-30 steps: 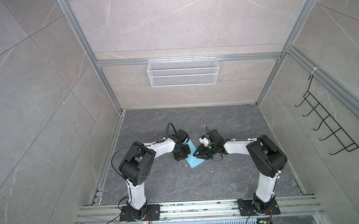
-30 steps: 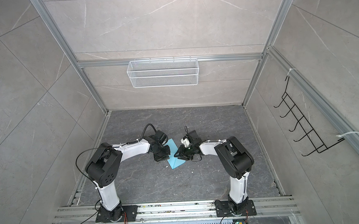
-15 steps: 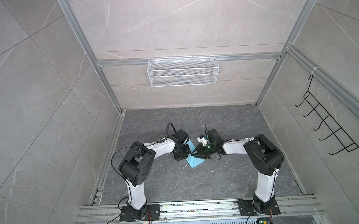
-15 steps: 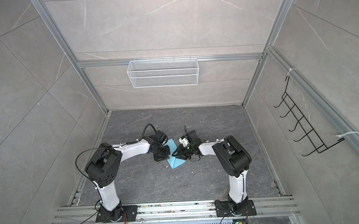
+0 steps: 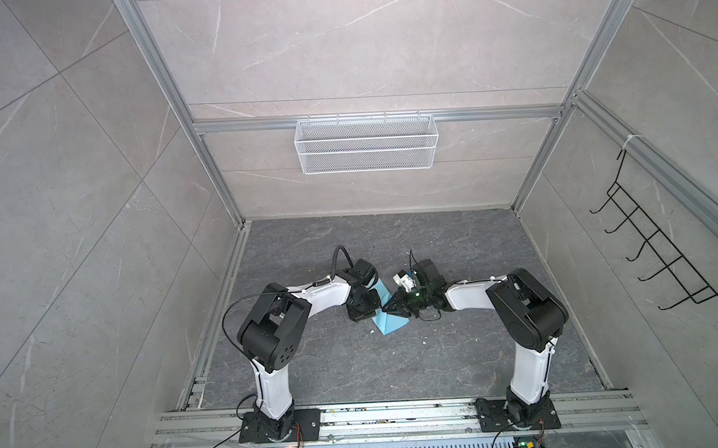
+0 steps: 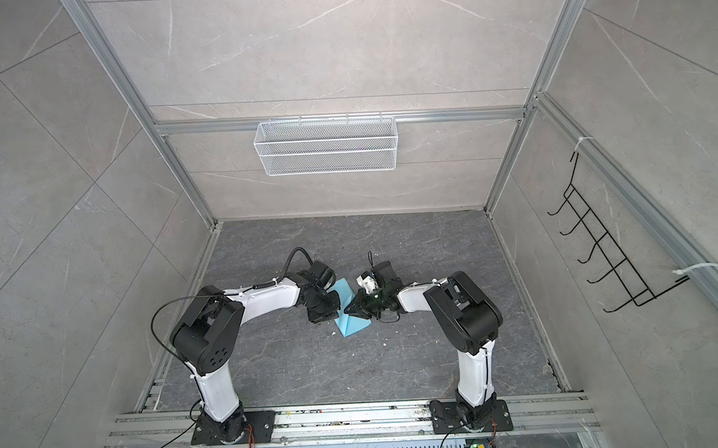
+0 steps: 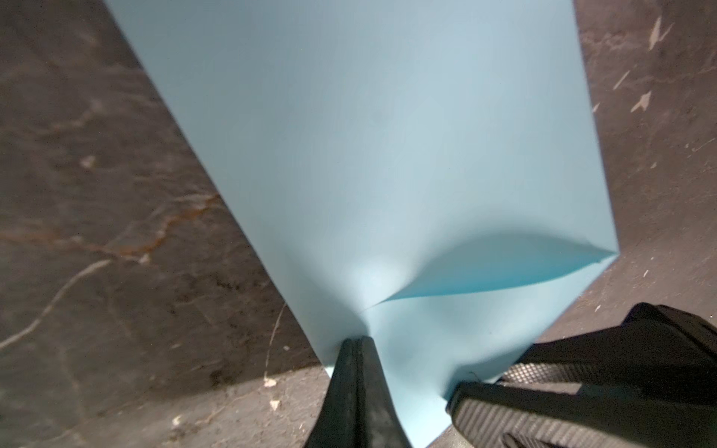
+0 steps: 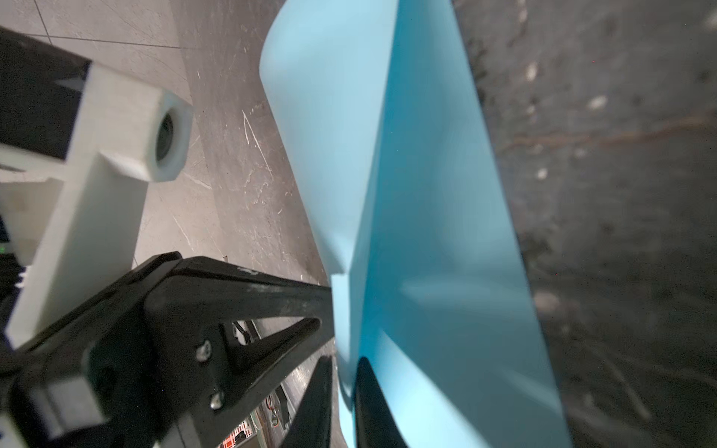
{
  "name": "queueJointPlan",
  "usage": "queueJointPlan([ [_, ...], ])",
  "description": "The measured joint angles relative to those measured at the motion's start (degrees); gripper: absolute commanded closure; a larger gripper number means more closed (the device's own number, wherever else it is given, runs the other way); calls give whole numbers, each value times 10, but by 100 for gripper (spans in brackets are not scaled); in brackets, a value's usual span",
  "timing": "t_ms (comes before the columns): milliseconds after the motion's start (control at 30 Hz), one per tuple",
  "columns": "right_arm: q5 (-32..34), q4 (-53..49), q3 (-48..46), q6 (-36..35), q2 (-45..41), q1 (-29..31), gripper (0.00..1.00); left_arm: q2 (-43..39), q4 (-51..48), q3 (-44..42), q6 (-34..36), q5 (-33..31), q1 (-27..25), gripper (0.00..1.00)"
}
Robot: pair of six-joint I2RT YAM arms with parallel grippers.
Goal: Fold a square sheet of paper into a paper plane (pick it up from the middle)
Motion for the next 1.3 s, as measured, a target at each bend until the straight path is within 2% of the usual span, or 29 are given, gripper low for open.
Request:
queueJointPlan([
  [200, 13, 0, 0, -2, 0, 2, 96, -33, 1, -3, 3, 14, 23, 73],
  [333, 34, 16, 0, -2, -8, 1, 98, -110, 31, -34, -4, 32, 64, 55],
  [400, 43, 32, -1, 3, -26, -1, 98, -159, 61, -63, -12, 49, 87, 42],
  [533, 48, 79, 0, 27, -66, -14, 98, -233, 122, -117, -29, 75, 115, 23],
  [667, 45, 125, 18, 65, -86, -30, 97, -270, 201, -157, -51, 120, 115, 14],
  [900, 20, 185, 42, 149, -97, -33, 97, -273, 340, -180, -117, 189, 114, 15],
  [1100, 6, 196, 48, 202, -103, -33, 97, -256, 409, -178, -148, 223, 114, 33],
  [1300, 3, 195, 50, 221, -103, -33, 97, -232, 438, -172, -160, 238, 114, 56],
])
